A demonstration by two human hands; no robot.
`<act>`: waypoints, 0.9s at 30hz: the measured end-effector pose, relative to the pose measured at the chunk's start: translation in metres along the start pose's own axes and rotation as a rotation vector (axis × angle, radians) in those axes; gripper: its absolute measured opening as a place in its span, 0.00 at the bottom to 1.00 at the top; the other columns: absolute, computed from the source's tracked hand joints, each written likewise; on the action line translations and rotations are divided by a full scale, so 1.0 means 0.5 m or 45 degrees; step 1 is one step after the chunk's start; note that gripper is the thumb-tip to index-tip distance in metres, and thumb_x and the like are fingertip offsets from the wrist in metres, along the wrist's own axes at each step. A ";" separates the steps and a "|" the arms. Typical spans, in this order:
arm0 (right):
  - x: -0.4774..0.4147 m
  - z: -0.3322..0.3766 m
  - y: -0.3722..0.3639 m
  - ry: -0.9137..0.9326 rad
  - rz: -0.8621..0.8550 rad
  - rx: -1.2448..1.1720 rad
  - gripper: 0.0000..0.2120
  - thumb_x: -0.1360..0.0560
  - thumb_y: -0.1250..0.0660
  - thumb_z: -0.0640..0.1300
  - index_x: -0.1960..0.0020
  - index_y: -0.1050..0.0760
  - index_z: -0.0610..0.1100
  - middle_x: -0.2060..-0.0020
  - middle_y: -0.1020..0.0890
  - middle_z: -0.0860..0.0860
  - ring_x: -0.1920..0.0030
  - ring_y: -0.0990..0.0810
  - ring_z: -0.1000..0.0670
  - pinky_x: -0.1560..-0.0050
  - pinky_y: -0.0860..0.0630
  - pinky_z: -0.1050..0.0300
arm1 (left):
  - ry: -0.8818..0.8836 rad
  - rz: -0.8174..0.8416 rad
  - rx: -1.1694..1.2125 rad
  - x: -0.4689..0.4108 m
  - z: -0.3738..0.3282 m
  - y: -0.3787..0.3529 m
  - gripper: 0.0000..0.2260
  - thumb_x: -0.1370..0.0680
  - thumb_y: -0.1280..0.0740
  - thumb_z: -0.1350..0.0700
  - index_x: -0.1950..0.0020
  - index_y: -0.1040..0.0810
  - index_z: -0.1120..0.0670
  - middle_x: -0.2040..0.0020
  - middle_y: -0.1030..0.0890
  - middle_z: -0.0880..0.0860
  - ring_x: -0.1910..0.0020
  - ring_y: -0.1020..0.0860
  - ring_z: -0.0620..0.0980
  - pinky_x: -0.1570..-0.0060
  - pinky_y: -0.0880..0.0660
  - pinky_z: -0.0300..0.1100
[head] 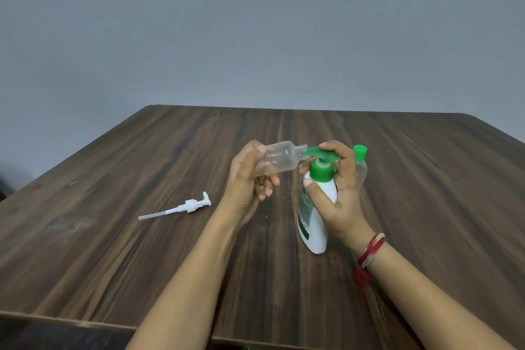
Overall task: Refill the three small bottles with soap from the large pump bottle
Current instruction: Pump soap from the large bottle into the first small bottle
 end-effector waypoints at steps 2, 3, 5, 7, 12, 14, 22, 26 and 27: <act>0.001 0.005 0.002 0.022 -0.002 0.021 0.26 0.30 0.36 0.40 0.36 0.38 0.58 0.50 0.23 0.51 0.54 0.21 0.48 0.47 0.25 0.51 | 0.068 0.030 0.038 0.005 0.013 -0.010 0.22 0.37 0.37 0.38 0.56 0.30 0.55 0.76 0.25 0.52 0.84 0.34 0.43 0.85 0.41 0.30; 0.000 0.006 0.002 0.020 0.006 0.029 0.27 0.30 0.36 0.40 0.35 0.39 0.58 0.48 0.24 0.59 0.53 0.22 0.53 0.46 0.25 0.57 | 0.089 0.044 0.052 0.007 0.018 -0.015 0.22 0.37 0.37 0.38 0.56 0.31 0.54 0.76 0.25 0.52 0.84 0.34 0.43 0.85 0.41 0.30; 0.000 0.005 -0.001 -0.002 0.021 0.025 0.28 0.30 0.36 0.41 0.34 0.40 0.59 0.49 0.26 0.67 0.53 0.23 0.58 0.46 0.27 0.64 | 0.111 0.044 0.067 0.007 0.024 -0.020 0.22 0.38 0.37 0.37 0.56 0.31 0.54 0.75 0.25 0.52 0.84 0.34 0.43 0.85 0.42 0.30; 0.000 0.010 0.001 0.025 0.010 0.025 0.28 0.30 0.36 0.41 0.35 0.39 0.59 0.49 0.25 0.65 0.53 0.23 0.58 0.47 0.27 0.65 | 0.118 0.021 0.070 0.006 0.027 -0.016 0.23 0.39 0.37 0.37 0.55 0.29 0.54 0.76 0.25 0.52 0.85 0.35 0.42 0.86 0.42 0.30; -0.002 0.011 0.001 0.007 -0.006 0.001 0.25 0.30 0.36 0.40 0.39 0.37 0.61 0.56 0.23 0.40 0.56 0.22 0.43 0.49 0.25 0.46 | 0.131 -0.046 0.038 0.005 0.030 -0.004 0.26 0.39 0.37 0.36 0.53 0.25 0.55 0.78 0.26 0.52 0.85 0.36 0.42 0.86 0.43 0.30; 0.001 0.009 0.001 0.015 0.000 0.012 0.26 0.29 0.36 0.41 0.37 0.38 0.62 0.54 0.22 0.46 0.55 0.22 0.45 0.48 0.25 0.49 | 0.143 -0.043 0.062 0.006 0.030 -0.007 0.22 0.36 0.37 0.38 0.53 0.24 0.55 0.77 0.26 0.52 0.85 0.36 0.42 0.86 0.43 0.30; 0.003 0.005 0.003 -0.013 -0.014 -0.045 0.23 0.29 0.34 0.41 0.39 0.35 0.59 0.57 0.23 0.39 0.57 0.22 0.43 0.50 0.24 0.47 | 0.208 -0.051 0.098 0.008 0.032 -0.002 0.18 0.30 0.41 0.42 0.53 0.23 0.55 0.78 0.27 0.52 0.85 0.35 0.41 0.86 0.41 0.30; 0.004 0.005 0.005 -0.021 -0.036 -0.009 0.24 0.29 0.34 0.42 0.39 0.35 0.61 0.56 0.23 0.40 0.56 0.21 0.44 0.50 0.24 0.48 | 0.207 -0.061 0.099 0.012 0.029 -0.004 0.17 0.29 0.40 0.42 0.55 0.23 0.55 0.78 0.27 0.52 0.85 0.35 0.41 0.86 0.41 0.30; 0.005 0.004 0.005 -0.014 -0.033 0.010 0.26 0.29 0.34 0.42 0.37 0.36 0.61 0.55 0.22 0.41 0.55 0.21 0.46 0.49 0.24 0.51 | 0.209 -0.061 0.106 0.013 0.028 -0.005 0.16 0.28 0.38 0.42 0.55 0.23 0.54 0.78 0.27 0.52 0.85 0.35 0.41 0.86 0.42 0.30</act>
Point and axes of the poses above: each hand's wrist, its own x-axis away from the middle knuckle, its own y-axis out of the back of the hand, z = x × y, the point moved 9 cm from there along -x, towards the middle knuckle
